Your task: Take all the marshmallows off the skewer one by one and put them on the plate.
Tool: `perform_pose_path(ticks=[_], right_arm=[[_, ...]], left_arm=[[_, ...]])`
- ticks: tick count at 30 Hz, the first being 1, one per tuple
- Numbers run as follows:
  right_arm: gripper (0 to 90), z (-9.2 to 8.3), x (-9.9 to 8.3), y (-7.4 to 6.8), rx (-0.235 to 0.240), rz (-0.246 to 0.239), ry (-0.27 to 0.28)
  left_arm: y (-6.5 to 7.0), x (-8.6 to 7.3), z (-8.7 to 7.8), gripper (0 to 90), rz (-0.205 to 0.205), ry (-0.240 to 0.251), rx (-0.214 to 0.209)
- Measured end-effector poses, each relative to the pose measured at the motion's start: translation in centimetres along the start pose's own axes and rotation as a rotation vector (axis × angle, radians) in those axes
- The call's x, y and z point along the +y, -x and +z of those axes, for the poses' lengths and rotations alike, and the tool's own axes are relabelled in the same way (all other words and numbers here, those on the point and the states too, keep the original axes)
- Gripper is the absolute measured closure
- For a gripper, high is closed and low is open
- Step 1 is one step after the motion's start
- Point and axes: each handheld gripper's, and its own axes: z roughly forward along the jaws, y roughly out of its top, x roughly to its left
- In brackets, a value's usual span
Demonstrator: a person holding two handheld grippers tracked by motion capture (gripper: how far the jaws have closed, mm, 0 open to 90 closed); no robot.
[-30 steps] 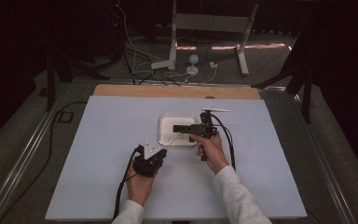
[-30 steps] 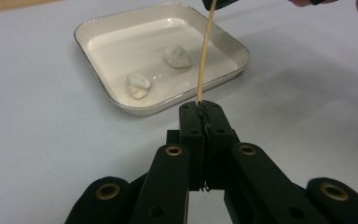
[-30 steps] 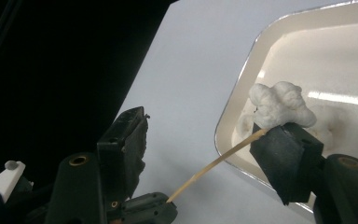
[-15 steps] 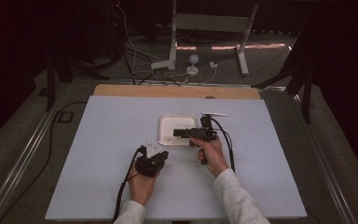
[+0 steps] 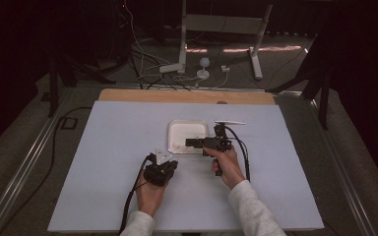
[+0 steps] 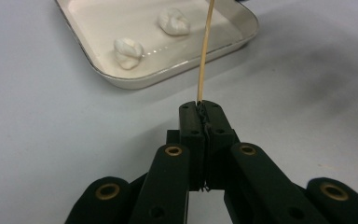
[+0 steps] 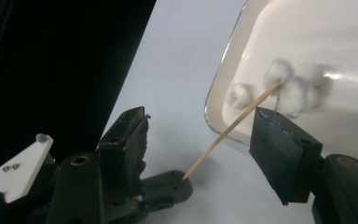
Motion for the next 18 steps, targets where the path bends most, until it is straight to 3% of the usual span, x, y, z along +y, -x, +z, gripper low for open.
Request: perform_pose_path(ticks=[6, 10, 13, 18], right_arm=[[36.5, -0.5, 0.5, 1.0, -0.012, 0.026, 0.004], [37.5, -0.4, 0.7, 1.4, -0.026, 0.015, -0.025], [40.3, -0.3, 0.8, 1.7, -0.049, 0.011, -0.015], [38.7, -0.7, 1.1, 2.0, -0.07, 0.013, 0.001]], left_arm=[[0.3, -0.3, -0.2, 89.8, 0.01, -0.021, -0.032], [0.4, -0.4, -0.6, 89.9, 0.025, -0.029, -0.055], [0.4, -0.5, -0.9, 89.8, 0.021, -0.033, -0.073], [-0.5, -1.0, -1.2, 89.8, 0.002, -0.046, -0.051]])
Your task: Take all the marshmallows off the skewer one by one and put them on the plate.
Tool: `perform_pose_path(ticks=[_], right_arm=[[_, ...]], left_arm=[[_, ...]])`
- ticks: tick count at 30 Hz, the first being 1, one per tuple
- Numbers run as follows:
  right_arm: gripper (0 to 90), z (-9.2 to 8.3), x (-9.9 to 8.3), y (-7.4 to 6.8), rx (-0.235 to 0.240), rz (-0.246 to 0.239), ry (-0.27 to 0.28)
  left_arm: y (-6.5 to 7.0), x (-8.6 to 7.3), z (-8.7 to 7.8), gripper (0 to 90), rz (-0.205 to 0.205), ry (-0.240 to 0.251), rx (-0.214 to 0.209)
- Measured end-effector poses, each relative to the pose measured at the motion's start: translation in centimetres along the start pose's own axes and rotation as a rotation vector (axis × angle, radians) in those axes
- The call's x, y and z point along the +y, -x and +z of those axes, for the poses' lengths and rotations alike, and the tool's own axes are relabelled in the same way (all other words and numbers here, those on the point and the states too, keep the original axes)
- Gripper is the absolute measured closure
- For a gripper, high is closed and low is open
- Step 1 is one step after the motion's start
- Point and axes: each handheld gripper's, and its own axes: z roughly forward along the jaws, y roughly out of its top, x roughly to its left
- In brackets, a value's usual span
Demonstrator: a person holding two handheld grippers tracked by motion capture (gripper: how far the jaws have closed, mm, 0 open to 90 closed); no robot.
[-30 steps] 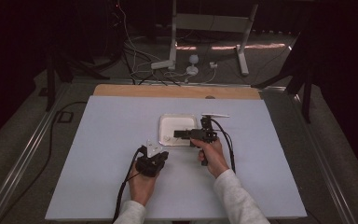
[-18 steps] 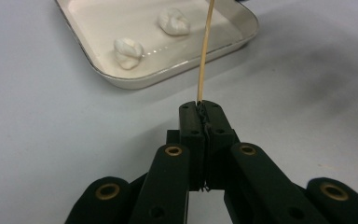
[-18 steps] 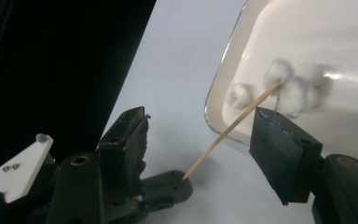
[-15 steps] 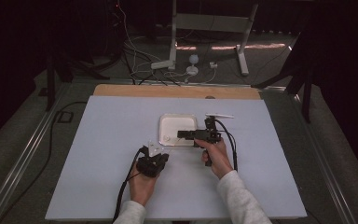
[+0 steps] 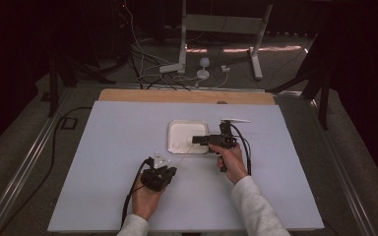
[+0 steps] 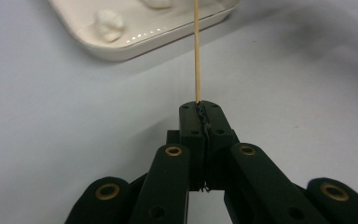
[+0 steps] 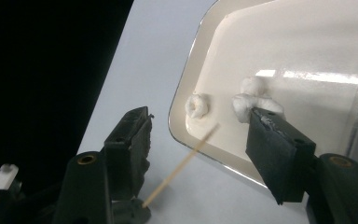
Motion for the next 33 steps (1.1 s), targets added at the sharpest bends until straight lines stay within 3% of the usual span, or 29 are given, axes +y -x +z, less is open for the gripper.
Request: perform_pose_path(ticks=[5, 8, 12, 15, 23, 27, 33], right_arm=[[36.3, 0.1, -0.1, -0.3, 0.015, -0.028, -0.043], [36.0, 0.4, -0.2, -0.4, 0.032, -0.031, -0.063], [36.2, 0.6, -0.4, -0.7, 0.063, -0.05, -0.082], [36.4, 0.3, -0.3, -0.9, 0.076, -0.051, -0.067], [32.4, -0.5, -0.5, -1.4, 0.037, -0.12, -0.036], [30.9, -0.9, -0.8, -2.4, 0.022, -0.183, -0.016], [30.4, -1.5, -1.5, -3.3, 0.008, -0.242, 0.0]], left_arm=[[0.2, 0.3, -0.2, 89.8, 0.015, 0.041, -0.039], [0.5, 0.6, 0.1, 89.8, 0.021, 0.035, -0.04], [0.3, 0.5, 0.8, 89.8, 0.012, -0.008, -0.005], [-0.1, 0.6, 0.9, 89.8, -0.007, -0.007, 0.007], [-1.1, 1.2, 0.9, 89.5, -0.045, 0.031, 0.023], [-1.3, 2.6, 1.3, 89.4, -0.057, 0.053, 0.042], [-1.8, 4.9, 1.8, 89.3, -0.093, 0.084, 0.067]])
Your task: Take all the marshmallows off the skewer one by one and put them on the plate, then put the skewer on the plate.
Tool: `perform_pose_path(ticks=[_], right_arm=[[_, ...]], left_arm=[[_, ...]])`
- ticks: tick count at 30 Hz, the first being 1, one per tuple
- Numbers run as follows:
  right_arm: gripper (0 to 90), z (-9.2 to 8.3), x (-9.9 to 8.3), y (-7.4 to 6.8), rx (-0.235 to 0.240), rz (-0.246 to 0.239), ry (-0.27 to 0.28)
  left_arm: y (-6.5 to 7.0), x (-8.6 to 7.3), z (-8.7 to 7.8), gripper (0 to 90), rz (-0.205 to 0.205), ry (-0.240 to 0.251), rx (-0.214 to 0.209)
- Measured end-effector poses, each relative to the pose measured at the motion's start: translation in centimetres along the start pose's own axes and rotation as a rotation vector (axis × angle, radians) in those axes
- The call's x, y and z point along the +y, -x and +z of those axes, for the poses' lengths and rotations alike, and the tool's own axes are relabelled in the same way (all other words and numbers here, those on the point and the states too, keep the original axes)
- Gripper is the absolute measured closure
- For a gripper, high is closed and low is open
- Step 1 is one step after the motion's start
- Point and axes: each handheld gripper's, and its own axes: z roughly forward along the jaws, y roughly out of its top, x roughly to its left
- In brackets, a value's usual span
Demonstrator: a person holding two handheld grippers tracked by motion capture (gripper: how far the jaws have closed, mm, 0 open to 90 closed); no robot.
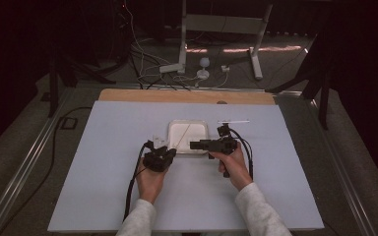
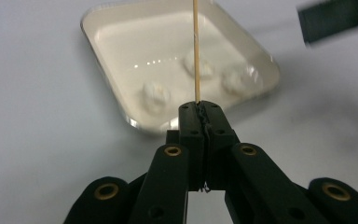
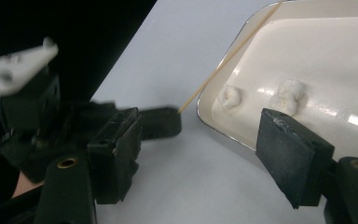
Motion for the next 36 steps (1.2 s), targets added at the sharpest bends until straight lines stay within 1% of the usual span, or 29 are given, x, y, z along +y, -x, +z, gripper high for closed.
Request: perform_pose_path(ticks=[2, 4, 8, 11, 13, 17, 18, 19, 20, 22, 24, 26, 27, 28, 29, 30, 32, 33, 34, 35, 36], right_arm=[[30.3, -0.2, -0.2, -0.2, -0.002, -0.01, 0.003], [30.4, -0.3, -0.4, -0.2, -0.006, -0.014, 0.009], [30.4, -0.5, -0.8, -0.1, -0.011, -0.015, 0.011], [30.4, -0.7, -0.9, 0.0, -0.016, -0.015, 0.012], [30.4, -0.8, -1.0, -0.1, -0.015, -0.015, 0.018], [30.6, -1.1, -1.2, 0.0, -0.013, -0.014, 0.029], [30.6, -1.2, -1.3, 0.1, -0.016, -0.013, 0.033], [30.6, -1.4, -1.5, 0.1, -0.022, -0.013, 0.038], [30.6, -1.6, -1.7, 0.1, -0.031, -0.019, 0.042], [30.3, -2.0, -2.1, 0.3, -0.052, -0.038, 0.048], [29.7, -2.8, -2.5, 0.5, -0.078, -0.061, 0.066], [27.8, -3.9, -2.9, 0.6, -0.104, -0.083, 0.089], [26.9, -4.5, -3.3, 0.7, -0.118, -0.097, 0.097], [26.3, -5.2, -3.7, 0.8, -0.138, -0.116, 0.109], [25.0, -5.9, -4.1, 0.8, -0.162, -0.139, 0.121], [23.6, -6.6, -4.7, 0.9, -0.177, -0.153, 0.131], [21.2, -8.1, -5.9, 1.2, -0.221, -0.179, 0.155], [20.0, -8.9, -6.5, 1.3, -0.238, -0.192, 0.167], [18.9, -9.6, -7.2, 1.3, -0.259, -0.207, 0.183], [17.3, -10.4, -8.0, 1.4, -0.281, -0.222, 0.201], [16.2, -11.2, -8.7, 1.5, -0.302, -0.234, 0.218]], left_arm=[[0.0, 0.5, 0.4, 89.3, -0.006, 0.002, 0.014], [-0.1, 0.9, 0.8, 89.2, -0.024, 0.004, 0.023], [-0.1, 1.3, 1.8, 89.1, -0.031, -0.014, 0.048], [-0.1, 1.4, 2.5, 89.1, -0.045, -0.028, 0.068], [-0.1, 1.4, 3.0, 88.7, -0.044, -0.043, 0.074], [0.0, 1.1, 3.9, 86.4, -0.043, -0.068, 0.074], [0.1, 1.1, 4.1, 82.8, -0.046, -0.068, 0.075], [0.0, 1.0, 4.1, 75.7, -0.054, -0.063, 0.076], [-0.1, 1.0, 4.0, 68.0, -0.065, -0.049, 0.064], [-0.5, 1.0, 3.6, 56.5, -0.081, -0.01, 0.014], [-0.9, 1.0, 2.6, 48.8, -0.084, 0.018, -0.035], [-1.5, 0.8, 0.9, 42.9, -0.076, 0.057, -0.068], [-1.9, 0.7, -0.1, 38.3, -0.077, 0.078, -0.088], [-2.3, 0.5, -1.3, 31.9, -0.076, 0.102, -0.103], [-2.8, 0.2, -2.7, 28.0, -0.066, 0.134, -0.12], [-3.2, -0.2, -4.2, 25.3, -0.062, 0.17, -0.135], [-4.2, -1.1, -7.2, 18.7, -0.046, 0.233, -0.142], [-4.7, -1.7, -8.6, 16.8, -0.036, 0.255, -0.146], [-5.2, -2.2, -9.9, 14.8, -0.022, 0.272, -0.137], [-5.7, -2.9, -11.0, 12.6, -0.01, 0.281, -0.111], [-6.2, -3.5, -12.0, 8.5, 0.001, 0.29, -0.085]])
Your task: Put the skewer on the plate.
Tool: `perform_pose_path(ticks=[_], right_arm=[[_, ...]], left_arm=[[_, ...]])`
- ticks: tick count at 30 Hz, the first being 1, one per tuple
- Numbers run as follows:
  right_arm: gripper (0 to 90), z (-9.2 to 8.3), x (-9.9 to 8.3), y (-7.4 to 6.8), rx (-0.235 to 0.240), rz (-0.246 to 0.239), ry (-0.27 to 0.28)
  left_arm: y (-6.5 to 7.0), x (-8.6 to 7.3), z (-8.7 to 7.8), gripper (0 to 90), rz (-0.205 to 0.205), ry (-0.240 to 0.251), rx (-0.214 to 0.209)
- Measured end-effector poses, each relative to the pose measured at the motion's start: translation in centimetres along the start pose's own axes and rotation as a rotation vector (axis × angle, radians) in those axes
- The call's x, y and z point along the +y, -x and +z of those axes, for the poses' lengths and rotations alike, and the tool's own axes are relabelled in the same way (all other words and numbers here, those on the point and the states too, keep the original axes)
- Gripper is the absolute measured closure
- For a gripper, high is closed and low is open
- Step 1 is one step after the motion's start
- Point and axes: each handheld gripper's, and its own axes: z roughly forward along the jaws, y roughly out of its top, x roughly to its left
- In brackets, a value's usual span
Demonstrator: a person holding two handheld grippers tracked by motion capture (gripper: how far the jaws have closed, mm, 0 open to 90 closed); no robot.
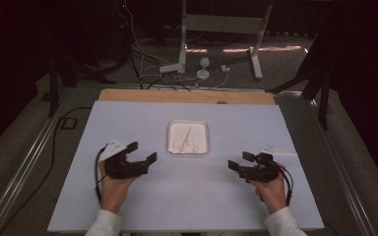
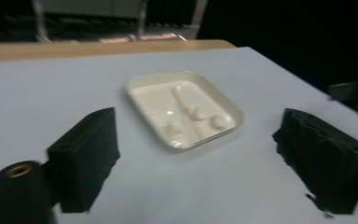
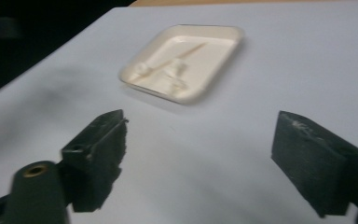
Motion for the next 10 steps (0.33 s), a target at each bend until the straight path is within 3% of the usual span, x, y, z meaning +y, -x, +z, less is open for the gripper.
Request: perform_pose_path(ticks=[2, 4, 7, 10], right_arm=[[14.6, -1.6, -1.1, 0.4, -0.036, -0.011, 0.038], [13.8, -3.1, -2.0, 0.7, -0.071, -0.015, 0.072], [11.6, -4.6, -3.1, 0.9, -0.108, -0.042, 0.102], [10.4, -5.3, -3.5, 1.1, -0.138, -0.051, 0.118]], left_arm=[[-0.9, -0.8, -2.0, 1.6, 0.002, 0.024, 0.052], [-1.6, -1.8, -3.5, 0.5, 0.006, 0.047, 0.112], [-2.3, -3.1, -4.7, 0.4, -0.013, 0.064, 0.145], [-2.6, -3.2, -5.2, 0.4, -0.009, 0.075, 0.157]])
